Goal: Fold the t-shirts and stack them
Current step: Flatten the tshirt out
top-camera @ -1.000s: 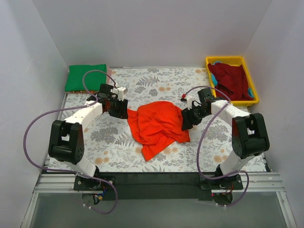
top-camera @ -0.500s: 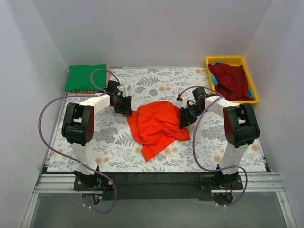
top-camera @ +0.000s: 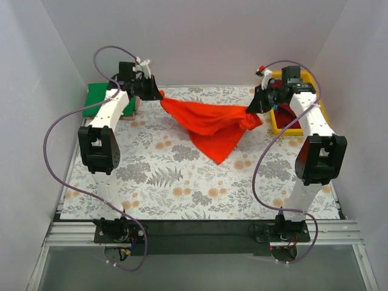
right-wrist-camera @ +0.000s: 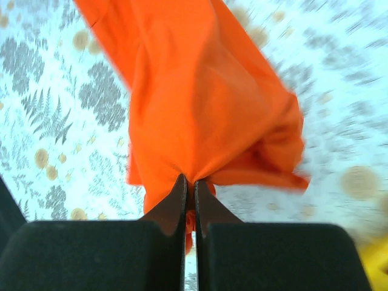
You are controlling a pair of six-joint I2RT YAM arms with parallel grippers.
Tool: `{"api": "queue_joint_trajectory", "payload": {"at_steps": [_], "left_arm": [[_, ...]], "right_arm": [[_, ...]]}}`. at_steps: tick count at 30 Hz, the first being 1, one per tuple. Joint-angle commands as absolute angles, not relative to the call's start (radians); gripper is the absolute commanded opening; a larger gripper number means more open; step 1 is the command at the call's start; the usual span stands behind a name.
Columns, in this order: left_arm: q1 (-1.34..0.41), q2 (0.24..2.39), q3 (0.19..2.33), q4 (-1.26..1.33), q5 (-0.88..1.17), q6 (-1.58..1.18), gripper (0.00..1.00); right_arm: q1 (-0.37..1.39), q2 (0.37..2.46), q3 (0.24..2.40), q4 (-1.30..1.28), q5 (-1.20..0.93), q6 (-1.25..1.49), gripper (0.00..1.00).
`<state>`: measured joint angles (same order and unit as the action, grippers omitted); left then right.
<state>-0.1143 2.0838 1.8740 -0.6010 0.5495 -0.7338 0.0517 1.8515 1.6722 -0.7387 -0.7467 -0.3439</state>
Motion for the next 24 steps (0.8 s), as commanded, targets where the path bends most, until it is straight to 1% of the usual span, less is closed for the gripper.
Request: {"api": "queue_joint_trajectory", "payload": {"at_steps": [1,3,4,6,7,8,10,11,12,13,14,15,16,17,18,21,22,24], "left_arm": [[-0.083,1.988,2.093,-0.612,0.662,-0.814,0.0],[-0.063,1.971,2.153,-0.595,0.69,-0.851,0.0],[-0.057,1.944,2.187,-0.591,0.701,-0.865,0.0],[-0.034,1.91,2.183,-0.613,0.721,-0.871,0.0],[-0.028,1.875,2.14,-0.629,0.726,-0.862,0.0],[-0.019,1.85,2.099,-0.659,0.729,-0.829,0.0],[0.032,1.775,1.998,-0.678,0.735,-0.799,0.0],[0.047,1.754,1.882,-0.698,0.738,-0.784,0.0],[0.084,1.738,1.834,-0.716,0.752,-0.734,0.0],[0.092,1.726,1.786,-0.744,0.756,-0.689,0.0],[0.097,1.727,1.757,-0.837,0.743,-0.63,0.0],[0.1,1.727,1.688,-0.872,0.708,-0.507,0.0],[0.1,1.727,1.651,-0.9,0.681,-0.461,0.0],[0.115,1.721,1.611,-0.916,0.658,-0.419,0.0],[0.127,1.724,1.529,-0.919,0.643,-0.387,0.0],[0.161,1.755,1.461,-0.92,0.595,-0.322,0.0],[0.164,1.769,1.457,-0.922,0.588,-0.31,0.0],[0.167,1.795,1.456,-0.925,0.584,-0.31,0.0]], "right_arm": [[0.029,1.766,1.874,-0.813,-0.808,-0.351,0.01],[0.023,1.711,1.896,-0.819,-0.827,-0.357,0.01],[0.023,1.645,1.858,-0.818,-0.85,-0.37,0.01],[0.026,1.57,1.769,-0.815,-0.896,-0.382,0.01],[0.031,1.53,1.712,-0.815,-0.911,-0.388,0.01],[0.058,1.449,1.572,-0.815,-0.926,-0.414,0.01],[0.112,1.367,1.429,-0.815,-0.919,-0.454,0.01],[0.199,1.301,1.348,-0.815,-0.882,-0.477,0.01],[0.25,1.272,1.225,-0.813,-0.867,-0.497,0.01],[0.303,1.253,1.162,-0.813,-0.864,-0.499,0.24],[0.405,1.232,1.117,-0.816,-0.871,-0.499,0.43],[0.455,1.227,1.062,-0.828,-0.864,-0.505,0.61],[0.497,1.229,1.057,-0.848,-0.851,-0.532,0.81],[0.524,1.241,1.058,-0.882,-0.832,-0.56,0.85],[0.525,1.25,1.089,-0.882,-0.801,-0.58,0.85],[0.489,1.334,1.159,-0.868,-0.716,-0.587,0.8],[0.486,1.365,1.205,-0.864,-0.71,-0.577,0.75],[0.486,1.469,1.238,-0.816,-0.703,-0.548,0.68]]}}
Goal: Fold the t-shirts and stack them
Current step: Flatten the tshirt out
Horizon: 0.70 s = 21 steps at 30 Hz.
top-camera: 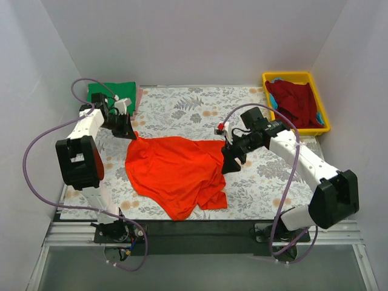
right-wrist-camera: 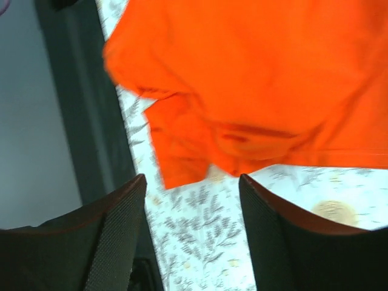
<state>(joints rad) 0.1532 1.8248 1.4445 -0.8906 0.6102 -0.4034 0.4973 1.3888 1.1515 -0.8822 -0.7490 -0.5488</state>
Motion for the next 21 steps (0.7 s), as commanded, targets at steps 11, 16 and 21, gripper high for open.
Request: {"api": "queue_joint_trajectory", "payload": {"at_steps": [11,16,21], "left_arm": [[0.183,1.744,1.413,-0.919,0.537,-0.299,0.0],[0.19,1.727,1.376,-0.907,0.549,-0.295,0.0],[0.193,1.724,1.362,-0.902,0.56,-0.29,0.0]], "right_arm": [[0.468,1.9,1.45,-0.508,-0.278,-0.298,0.61],[0.46,1.927,1.433,-0.433,-0.16,-0.288,0.62],[0.446,1.944,1.434,-0.411,-0.127,-0.31,0.62]]}}
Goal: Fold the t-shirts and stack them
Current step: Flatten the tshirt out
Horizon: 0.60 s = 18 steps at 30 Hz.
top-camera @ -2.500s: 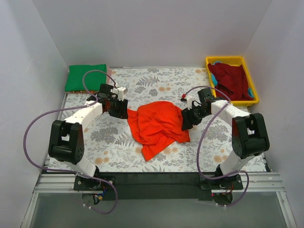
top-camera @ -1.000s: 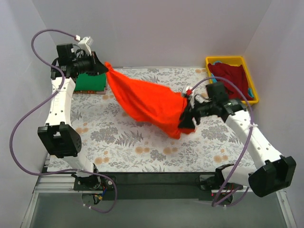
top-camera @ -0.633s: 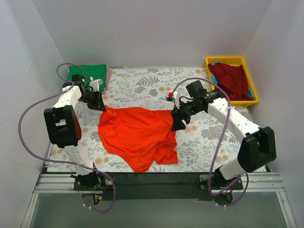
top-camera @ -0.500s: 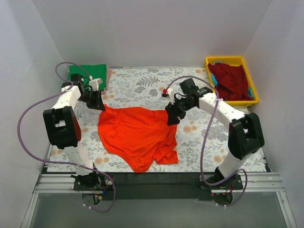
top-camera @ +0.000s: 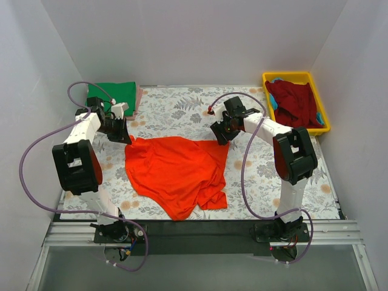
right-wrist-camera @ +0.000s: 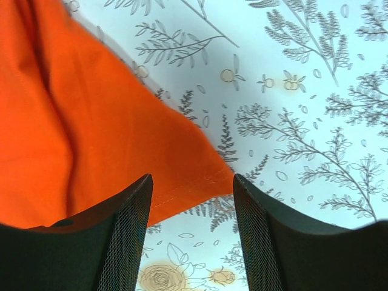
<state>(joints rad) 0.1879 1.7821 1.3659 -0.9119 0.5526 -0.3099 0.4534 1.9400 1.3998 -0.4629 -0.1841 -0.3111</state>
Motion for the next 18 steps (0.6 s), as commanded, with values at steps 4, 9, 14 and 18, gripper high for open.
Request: {"api": "queue_joint_trajectory", "payload": {"at_steps": [4,9,14,18], "left_arm": [[0.193,1.723,1.37,-0.897,0.56,-0.288,0.0],[0.195,1.73,1.381,-0.887,0.56,-0.307,0.0],[0.196,1.736,1.396,-0.856,0.548,-0.339,0.0],[0.206,1.747,1.439,-0.842,0.546,-0.37,0.0]], "right_arm": [[0.419,1.956,1.416,-0.41,-0.129,-0.327,0.6],[0.408,1.982,1.385,-0.413,-0.176,-0.348,0.54],[0.394,2.017,1.367,-0.437,-0.222,-0.367,0.36],[0.364,2.025,1.413,-0.492,-0.265,-0.394,0.01]]}}
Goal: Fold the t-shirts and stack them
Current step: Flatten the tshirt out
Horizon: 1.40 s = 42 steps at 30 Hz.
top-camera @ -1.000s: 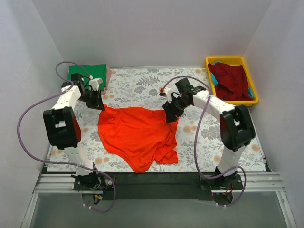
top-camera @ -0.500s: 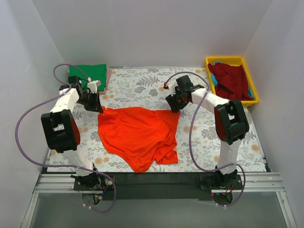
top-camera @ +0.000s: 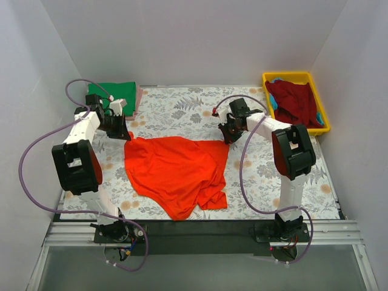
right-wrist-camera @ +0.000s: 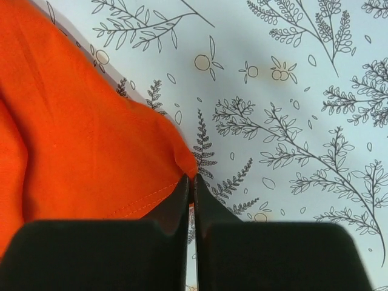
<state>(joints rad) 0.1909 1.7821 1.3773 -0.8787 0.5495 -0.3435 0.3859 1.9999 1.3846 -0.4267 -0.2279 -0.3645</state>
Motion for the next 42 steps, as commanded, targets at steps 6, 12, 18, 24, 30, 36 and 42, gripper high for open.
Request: {"api": "queue_joint_trajectory", "payload": {"at_steps": [6,12,18,24,30,36,42], "left_arm": [[0.256,1.75,1.593,-0.834,0.554,-0.39,0.0],[0.262,1.743,1.677,-0.847,0.575,-0.336,0.0],[0.279,1.649,1.593,-0.917,0.606,-0.194,0.0],[0.4,1.49,1.306,-0.859,0.604,-0.075,0.0],[0.44,1.422,1.249,-0.857,0.783,-0.081,0.0],[0.279,1.278,0.973,-0.999,0.767,0.253,0.0],[0.189,1.155,0.649,-1.012,0.557,0.498,0.04]], "right_arm": [[0.246,1.887,1.511,-0.546,-0.275,-0.437,0.01],[0.141,1.761,1.667,-0.563,-0.287,-0.474,0.01],[0.118,1.59,1.548,-0.69,-0.311,-0.602,0.01],[0.08,1.359,1.226,-0.684,-0.261,-0.738,0.01],[0.072,1.282,1.261,-0.702,-0.294,-0.742,0.01],[0.08,1.272,1.126,-0.88,-0.422,-0.848,0.01],[0.101,1.253,0.911,-0.93,-0.408,-0.925,0.01]]}}
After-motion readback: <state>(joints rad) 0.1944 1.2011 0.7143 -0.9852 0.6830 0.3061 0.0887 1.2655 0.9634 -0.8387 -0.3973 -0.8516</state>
